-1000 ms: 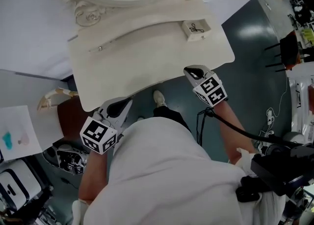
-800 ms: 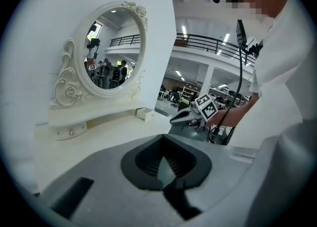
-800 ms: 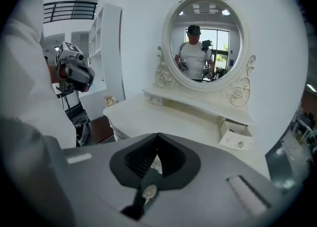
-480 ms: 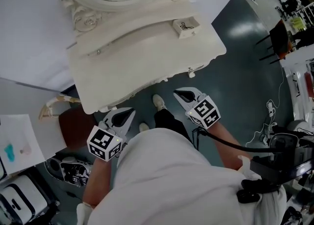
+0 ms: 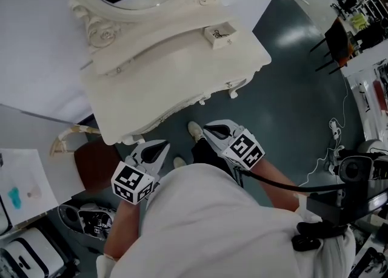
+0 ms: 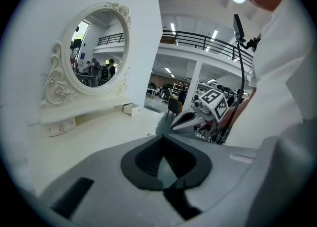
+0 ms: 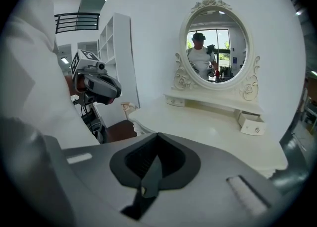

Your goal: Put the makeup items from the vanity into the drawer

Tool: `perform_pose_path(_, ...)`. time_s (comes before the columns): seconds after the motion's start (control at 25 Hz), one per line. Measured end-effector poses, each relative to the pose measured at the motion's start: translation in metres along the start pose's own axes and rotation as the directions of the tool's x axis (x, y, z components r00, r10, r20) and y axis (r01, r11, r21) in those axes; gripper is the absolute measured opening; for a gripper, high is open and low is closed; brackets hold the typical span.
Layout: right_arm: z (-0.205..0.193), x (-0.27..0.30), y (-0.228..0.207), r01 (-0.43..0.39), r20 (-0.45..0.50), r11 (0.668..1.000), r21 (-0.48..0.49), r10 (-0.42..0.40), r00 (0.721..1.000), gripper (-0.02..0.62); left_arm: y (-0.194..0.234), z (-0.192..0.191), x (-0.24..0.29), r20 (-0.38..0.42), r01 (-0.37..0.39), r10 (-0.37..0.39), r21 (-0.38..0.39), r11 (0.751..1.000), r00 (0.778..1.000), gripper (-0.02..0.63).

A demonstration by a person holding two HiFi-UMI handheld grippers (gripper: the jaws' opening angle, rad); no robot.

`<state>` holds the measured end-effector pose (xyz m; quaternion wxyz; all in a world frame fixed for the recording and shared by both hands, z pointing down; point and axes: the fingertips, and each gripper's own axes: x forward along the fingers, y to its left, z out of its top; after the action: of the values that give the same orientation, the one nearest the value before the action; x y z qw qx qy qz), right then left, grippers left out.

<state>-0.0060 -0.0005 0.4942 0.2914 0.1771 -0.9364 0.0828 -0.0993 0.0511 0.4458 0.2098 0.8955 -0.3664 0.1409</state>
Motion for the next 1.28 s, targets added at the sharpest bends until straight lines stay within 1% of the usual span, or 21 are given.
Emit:
perform_pose_path(0.24, -0.001, -0.004, 0.014, -0.002, 0.005, 1.0, -0.016, 0.002, 1.0, 0.0, -0.01, -0.009, -0.011, 0.003, -0.004, 0.004, -0.003, 1.0, 1.0, -0.002)
perform_pose_path(0.48, 0.004, -0.007, 0.023, 0.005, 0.019, 1.0, -0.027, -0.005, 1.0, 0.0, -0.017, -0.01, -0.018, 0.011, 0.001, -0.001, 0.005, 1.0, 1.0, -0.002)
perform_pose_path(0.64, 0.007, -0.005, 0.027, 0.005, 0.022, 0.999, -0.035, -0.005, 1.0, 0.0, -0.015, -0.01, -0.022, 0.02, -0.005, 0.005, 0.006, 1.0, 1.0, -0.002)
perform_pose_path(1.04, 0.011, 0.007, 0.039, -0.021, 0.02, 0.998, -0.053, 0.022, 1.0, 0.0, -0.01, -0.023, -0.033, 0.02, -0.031, 0.032, -0.02, 0.999, 0.999, -0.002)
perform_pose_path(1.28, 0.009, 0.007, 0.04, -0.025, 0.016, 0.998, -0.054, 0.026, 1.0, 0.0, -0.01, -0.025, -0.033, 0.017, -0.032, 0.033, -0.026, 0.999, 0.999, -0.002)
